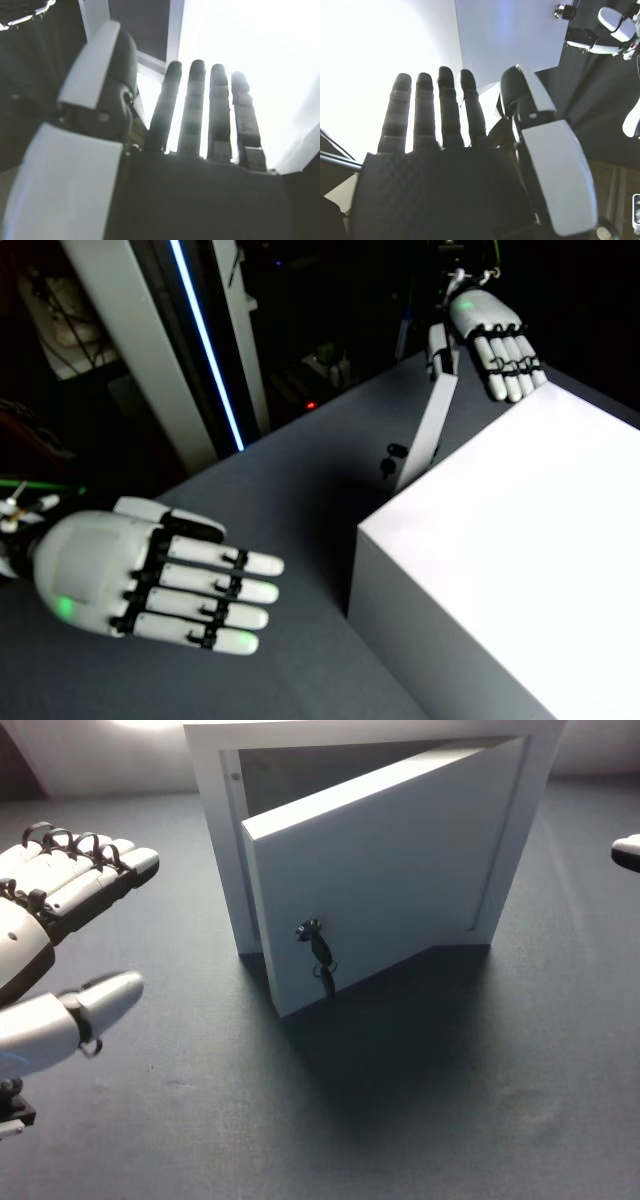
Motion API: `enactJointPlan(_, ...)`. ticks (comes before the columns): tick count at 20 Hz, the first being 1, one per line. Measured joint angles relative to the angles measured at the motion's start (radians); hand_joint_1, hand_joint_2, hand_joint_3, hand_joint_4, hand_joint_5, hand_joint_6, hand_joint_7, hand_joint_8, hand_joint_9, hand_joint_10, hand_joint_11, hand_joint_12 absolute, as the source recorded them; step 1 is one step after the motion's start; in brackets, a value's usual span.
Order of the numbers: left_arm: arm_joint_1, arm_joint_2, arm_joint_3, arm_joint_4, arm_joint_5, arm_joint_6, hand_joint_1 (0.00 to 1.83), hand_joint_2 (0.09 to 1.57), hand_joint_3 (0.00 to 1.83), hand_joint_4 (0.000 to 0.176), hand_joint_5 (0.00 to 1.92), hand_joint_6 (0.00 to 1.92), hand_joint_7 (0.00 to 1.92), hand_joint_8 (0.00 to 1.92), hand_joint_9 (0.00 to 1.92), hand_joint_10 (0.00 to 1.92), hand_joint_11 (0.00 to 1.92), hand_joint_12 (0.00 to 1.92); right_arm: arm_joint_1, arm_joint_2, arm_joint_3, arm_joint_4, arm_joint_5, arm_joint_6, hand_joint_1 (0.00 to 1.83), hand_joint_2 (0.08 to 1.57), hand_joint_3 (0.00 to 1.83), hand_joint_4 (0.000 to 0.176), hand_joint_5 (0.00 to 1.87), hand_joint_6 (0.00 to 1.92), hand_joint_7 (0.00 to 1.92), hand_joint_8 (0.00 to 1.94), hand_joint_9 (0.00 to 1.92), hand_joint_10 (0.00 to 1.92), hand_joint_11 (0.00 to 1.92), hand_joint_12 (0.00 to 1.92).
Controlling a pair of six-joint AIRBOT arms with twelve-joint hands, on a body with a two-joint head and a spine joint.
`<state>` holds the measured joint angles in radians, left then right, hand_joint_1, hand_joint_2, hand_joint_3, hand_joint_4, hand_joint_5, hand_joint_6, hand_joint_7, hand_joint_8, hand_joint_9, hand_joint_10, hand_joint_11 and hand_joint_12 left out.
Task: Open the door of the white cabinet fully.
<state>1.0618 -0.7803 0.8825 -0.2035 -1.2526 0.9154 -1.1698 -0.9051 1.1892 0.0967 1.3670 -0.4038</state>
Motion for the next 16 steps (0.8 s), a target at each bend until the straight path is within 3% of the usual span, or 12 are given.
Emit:
enactJointPlan(3,-0.002,-0.003,0.004,0.003,0.005,0.0,0.0,1.46,0.0,0.0,0.11,0.0,0.13,0.0,0.11,0.01,0.0,0.38,0.0,-0.006,0.007,-0.001,-0.002,0.002,0.44,1.39,0.0,0.0,0.29,0.0,0.27,0.0,0.22,0.0,0.15,0.09)
enactJointPlan(6,-0.014,-0.003,0.004,0.011,0.011,0.0,0.0,1.44,0.0,0.0,0.13,0.0,0.14,0.0,0.12,0.0,0.0,0.43,0.0,-0.006,0.008,0.001,0.0,0.005,0.54,1.4,0.0,0.0,0.29,0.0,0.3,0.0,0.25,0.01,0.2,0.09)
enactJointPlan(7,-0.023,-0.007,0.006,0.018,0.008,-0.001,0.0,1.46,0.01,0.0,0.11,0.0,0.14,0.0,0.12,0.0,0.0,0.38,0.0,-0.006,0.008,0.0,-0.001,0.005,0.58,1.4,0.0,0.0,0.29,0.0,0.3,0.0,0.25,0.0,0.19,0.07)
enactJointPlan(8,-0.035,-0.019,0.014,0.03,0.008,-0.003,0.0,1.48,0.01,0.0,0.12,0.0,0.16,0.0,0.13,0.0,0.0,0.34,0.0,-0.006,0.008,-0.001,0.0,0.005,0.59,1.4,0.0,0.0,0.28,0.0,0.3,0.0,0.25,0.0,0.18,0.07)
enactJointPlan(10,-0.058,-0.037,0.02,0.059,0.024,-0.026,0.0,1.5,0.0,0.0,0.13,0.0,0.21,0.0,0.2,0.0,0.0,0.48,0.0,-0.01,0.01,0.001,0.0,0.006,0.58,1.4,0.0,0.0,0.28,0.0,0.3,0.0,0.25,0.0,0.19,0.07)
enactJointPlan(12,-0.084,-0.046,0.028,0.108,0.043,-0.038,0.0,1.49,0.0,0.0,0.12,0.0,0.16,0.0,0.16,0.0,0.0,0.44,0.007,-0.012,0.012,-0.003,-0.004,0.006,0.58,1.4,0.0,0.0,0.28,0.0,0.29,0.0,0.25,0.0,0.19,0.06)
enactJointPlan(16,-0.124,-0.089,0.056,0.103,0.074,-0.047,0.0,1.47,0.0,0.0,0.12,0.0,0.18,0.0,0.16,0.01,0.0,0.47,0.007,-0.012,0.012,-0.005,0.002,0.006,0.59,1.39,0.0,0.0,0.29,0.0,0.3,0.0,0.24,0.0,0.18,0.05)
